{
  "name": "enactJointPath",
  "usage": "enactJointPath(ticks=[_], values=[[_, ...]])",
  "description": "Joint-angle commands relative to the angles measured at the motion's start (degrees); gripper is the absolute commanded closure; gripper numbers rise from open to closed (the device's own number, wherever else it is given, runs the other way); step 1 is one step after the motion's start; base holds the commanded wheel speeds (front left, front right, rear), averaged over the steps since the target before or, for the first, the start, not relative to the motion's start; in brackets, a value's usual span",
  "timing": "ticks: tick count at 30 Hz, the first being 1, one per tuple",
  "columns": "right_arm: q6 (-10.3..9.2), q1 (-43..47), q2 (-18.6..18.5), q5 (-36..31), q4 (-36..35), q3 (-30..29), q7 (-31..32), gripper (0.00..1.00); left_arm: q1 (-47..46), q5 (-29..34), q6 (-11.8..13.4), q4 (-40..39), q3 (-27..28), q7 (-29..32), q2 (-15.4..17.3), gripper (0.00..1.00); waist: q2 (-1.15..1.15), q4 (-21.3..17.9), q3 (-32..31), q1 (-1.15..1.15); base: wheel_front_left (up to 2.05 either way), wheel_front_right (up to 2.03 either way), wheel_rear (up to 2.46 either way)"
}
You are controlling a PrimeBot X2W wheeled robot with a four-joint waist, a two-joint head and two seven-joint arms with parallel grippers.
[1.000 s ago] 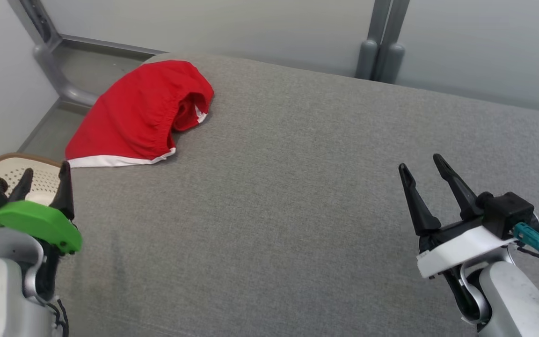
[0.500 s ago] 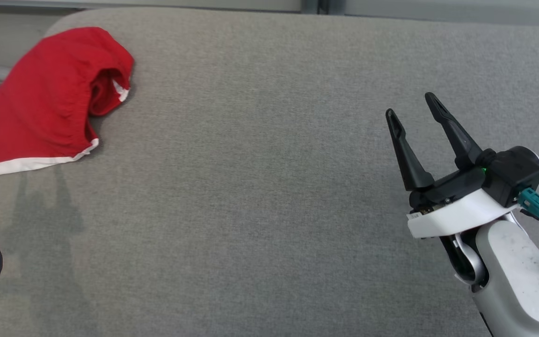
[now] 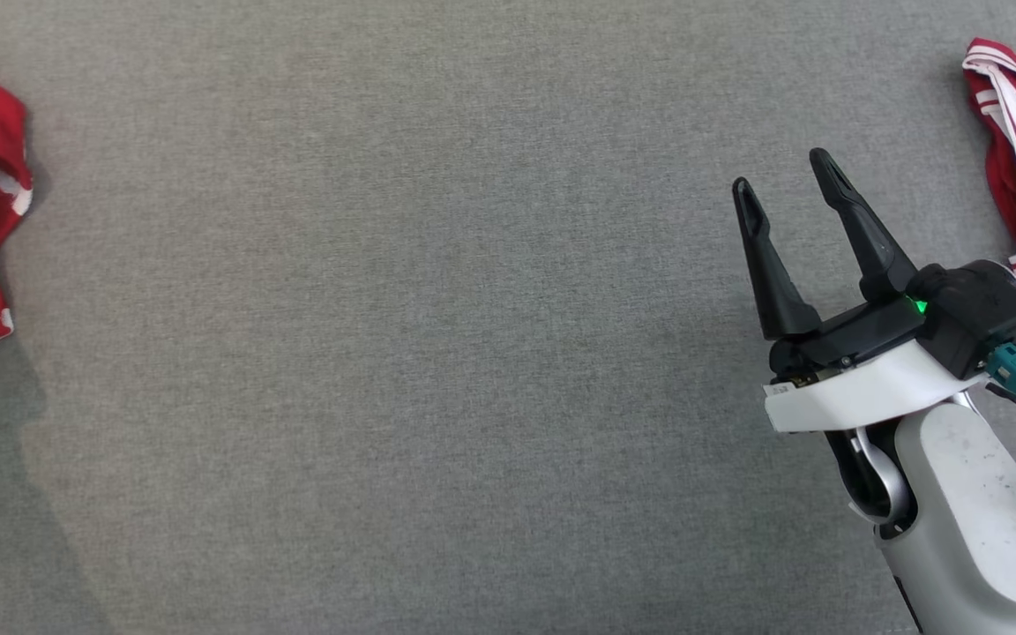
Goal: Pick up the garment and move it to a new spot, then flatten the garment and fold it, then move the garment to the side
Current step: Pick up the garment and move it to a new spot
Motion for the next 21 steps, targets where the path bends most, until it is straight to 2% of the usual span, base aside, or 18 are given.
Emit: enactJointPath(ticks=[1,3,4,5,6,15,21], values=[[0.03,0.2,0.3,-0.4,-0.3,-0.1,-0.2,0.0,1.2,-1.1,-0.1,0.7,-1.4,1.9,-0.7,0.0,0.0,-1.9,1.7,-0.01,0.0,0.0,0.0],[0.03,0.1,0.4,-0.5,-0.3,-0.1,-0.2,0.0,1.4,-1.9,-0.1,0.7,-2.7,3.3,-0.7,0.26,0.0,-1.9,1.7,-0.01,0.0,0.0,0.0],[0.03,0.1,0.4,-0.5,-0.2,-0.1,-0.2,0.0,1.4,-2.3,-0.1,0.2,-3.3,3.0,-0.7,0.51,0.0,-1.8,1.7,-0.01,0.0,0.0,0.0],[0.03,0.1,0.4,-0.5,0.0,0.0,-0.2,0.0,1.1,-2.6,-0.1,-0.3,-3.7,2.0,-0.2,0.9,0.0,-1.7,1.7,-0.01,0.0,0.0,0.0],[0.03,0.1,0.5,-0.5,0.1,0.1,-0.2,0.0,0.9,-2.8,-0.1,-0.7,-4.1,1.4,0.1,1.0,0.0,-1.7,1.7,-0.01,0.0,0.0,0.0],[0.03,1.4,1.6,0.7,1.9,1.0,-0.2,0.0,-0.5,-3.1,-0.1,-5.0,-9.7,-5.7,4.9,1.0,0.0,-0.6,-3.7,-0.01,0.0,0.0,0.0],[0.03,3.3,3.0,1.7,3.2,1.1,-0.2,0.0,-1.5,-3.9,-0.1,-10.6,-15.3,-6.9,7.1,1.0,0.0,-0.8,-9.9,-0.01,0.0,0.0,0.0]])
